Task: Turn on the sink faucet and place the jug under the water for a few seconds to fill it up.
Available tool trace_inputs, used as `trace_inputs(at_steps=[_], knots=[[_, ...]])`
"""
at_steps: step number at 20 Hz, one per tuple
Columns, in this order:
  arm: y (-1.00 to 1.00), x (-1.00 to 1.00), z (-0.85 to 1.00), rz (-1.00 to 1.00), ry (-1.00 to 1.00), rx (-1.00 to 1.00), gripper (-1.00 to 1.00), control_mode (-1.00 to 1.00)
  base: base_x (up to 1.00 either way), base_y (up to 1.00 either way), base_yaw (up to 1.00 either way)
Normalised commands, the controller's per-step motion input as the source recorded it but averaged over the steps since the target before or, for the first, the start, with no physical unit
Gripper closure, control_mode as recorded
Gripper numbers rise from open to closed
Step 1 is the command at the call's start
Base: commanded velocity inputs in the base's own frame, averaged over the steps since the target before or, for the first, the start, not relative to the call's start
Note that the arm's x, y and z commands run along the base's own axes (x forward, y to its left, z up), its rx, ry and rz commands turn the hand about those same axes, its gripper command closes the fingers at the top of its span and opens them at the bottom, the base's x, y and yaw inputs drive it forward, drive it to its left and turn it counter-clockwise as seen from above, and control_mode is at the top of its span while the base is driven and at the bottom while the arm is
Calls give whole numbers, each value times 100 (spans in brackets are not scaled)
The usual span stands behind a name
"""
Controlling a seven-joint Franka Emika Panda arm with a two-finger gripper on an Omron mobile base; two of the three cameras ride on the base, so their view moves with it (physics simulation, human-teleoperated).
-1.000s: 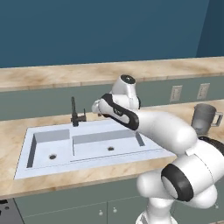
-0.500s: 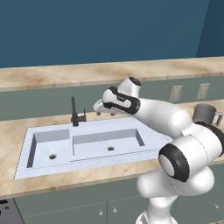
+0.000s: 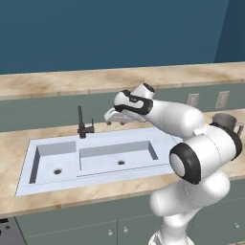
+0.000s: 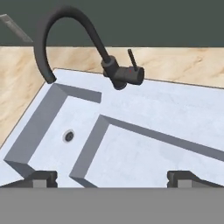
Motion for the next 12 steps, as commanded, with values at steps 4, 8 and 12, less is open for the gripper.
trace_inputs(at_steps=[4,8,12], knots=[[4,16,-11,2,0,1,-100,-100,0,0,0],[20,22,-24,0,0,4,-100,-100,0,0,0],[31,34,-28,0,0,5,-100,-100,0,0,0]])
